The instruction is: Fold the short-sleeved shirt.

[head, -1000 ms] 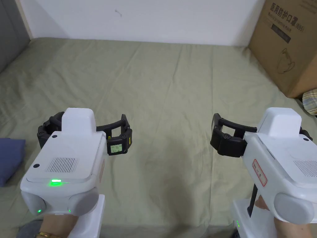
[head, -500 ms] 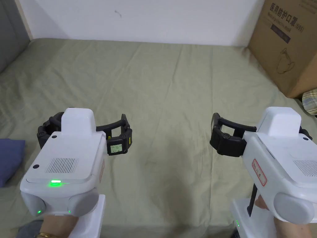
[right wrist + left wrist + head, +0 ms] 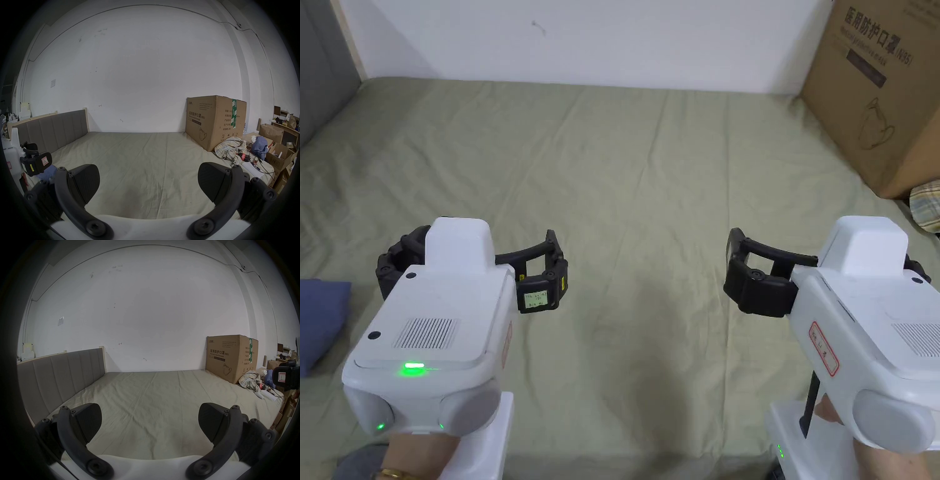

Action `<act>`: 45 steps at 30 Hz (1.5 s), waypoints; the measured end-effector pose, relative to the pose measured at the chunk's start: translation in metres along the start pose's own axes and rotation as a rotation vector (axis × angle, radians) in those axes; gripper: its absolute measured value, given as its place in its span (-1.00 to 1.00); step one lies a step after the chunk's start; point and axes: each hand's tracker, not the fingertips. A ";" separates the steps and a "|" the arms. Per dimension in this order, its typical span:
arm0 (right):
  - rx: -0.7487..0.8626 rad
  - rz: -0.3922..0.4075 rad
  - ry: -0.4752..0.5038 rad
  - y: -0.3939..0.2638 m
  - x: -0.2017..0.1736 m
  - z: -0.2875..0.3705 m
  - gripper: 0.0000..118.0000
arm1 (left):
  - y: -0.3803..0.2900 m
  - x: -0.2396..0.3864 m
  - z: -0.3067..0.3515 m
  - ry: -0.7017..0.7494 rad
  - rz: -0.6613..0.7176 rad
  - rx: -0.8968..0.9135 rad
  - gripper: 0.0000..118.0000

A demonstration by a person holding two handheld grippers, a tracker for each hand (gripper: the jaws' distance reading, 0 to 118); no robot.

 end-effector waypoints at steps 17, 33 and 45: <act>0.006 -0.002 -0.016 0.002 -0.001 0.000 1.00 | 0.001 0.003 0.001 0.001 -0.003 0.001 1.00; -0.493 -0.218 0.091 0.028 -0.022 -0.008 1.00 | -0.033 0.022 0.037 -0.051 0.066 -0.157 1.00; -0.623 -0.199 -0.007 0.005 -0.023 -0.027 1.00 | -0.049 0.017 0.034 -0.027 0.052 -0.213 1.00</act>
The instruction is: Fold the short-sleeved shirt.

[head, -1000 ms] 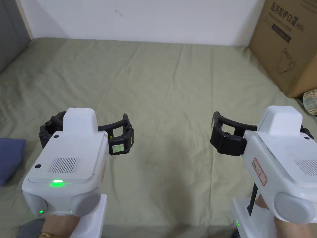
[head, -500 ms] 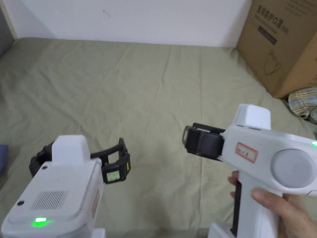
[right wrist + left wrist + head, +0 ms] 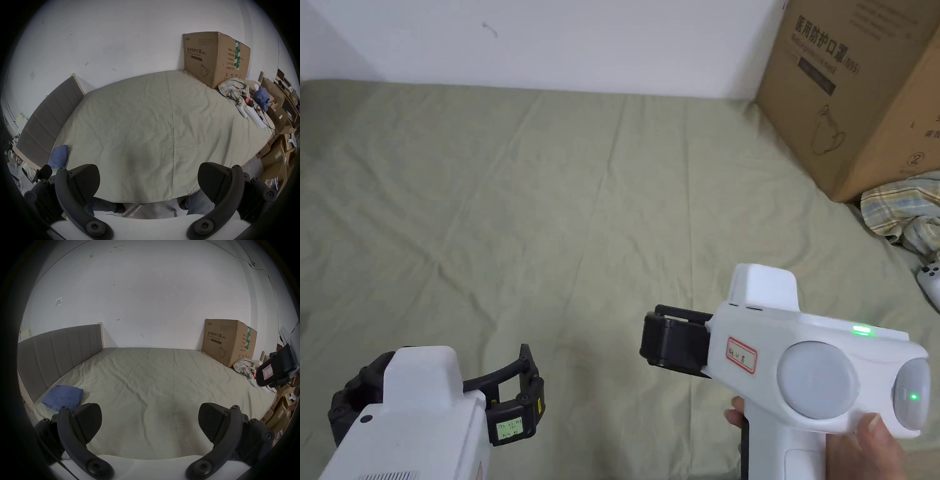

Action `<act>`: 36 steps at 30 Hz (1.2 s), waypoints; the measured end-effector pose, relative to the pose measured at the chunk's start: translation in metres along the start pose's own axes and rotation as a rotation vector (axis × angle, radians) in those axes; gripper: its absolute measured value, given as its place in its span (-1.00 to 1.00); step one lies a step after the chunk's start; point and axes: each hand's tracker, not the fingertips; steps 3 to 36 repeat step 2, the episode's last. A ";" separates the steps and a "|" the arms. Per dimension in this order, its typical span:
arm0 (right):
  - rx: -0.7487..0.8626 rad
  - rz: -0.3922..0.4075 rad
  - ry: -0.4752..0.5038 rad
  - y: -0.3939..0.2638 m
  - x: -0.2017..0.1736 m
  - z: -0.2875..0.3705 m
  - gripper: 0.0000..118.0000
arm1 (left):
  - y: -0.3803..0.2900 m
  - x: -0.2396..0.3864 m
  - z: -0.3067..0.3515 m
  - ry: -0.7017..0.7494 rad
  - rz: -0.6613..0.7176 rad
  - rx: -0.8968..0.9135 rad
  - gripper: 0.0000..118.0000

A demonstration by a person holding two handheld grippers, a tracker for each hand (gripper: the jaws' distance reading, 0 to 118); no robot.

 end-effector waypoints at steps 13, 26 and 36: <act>0.010 -0.001 0.017 -0.004 0.000 -0.001 1.00 | -0.001 -0.002 -0.004 0.008 -0.001 -0.011 1.00; 0.010 -0.001 0.017 -0.004 0.000 -0.001 1.00 | -0.001 -0.002 -0.004 0.008 -0.001 -0.011 1.00; 0.010 -0.001 0.017 -0.004 0.000 -0.001 1.00 | -0.001 -0.002 -0.004 0.008 -0.001 -0.011 1.00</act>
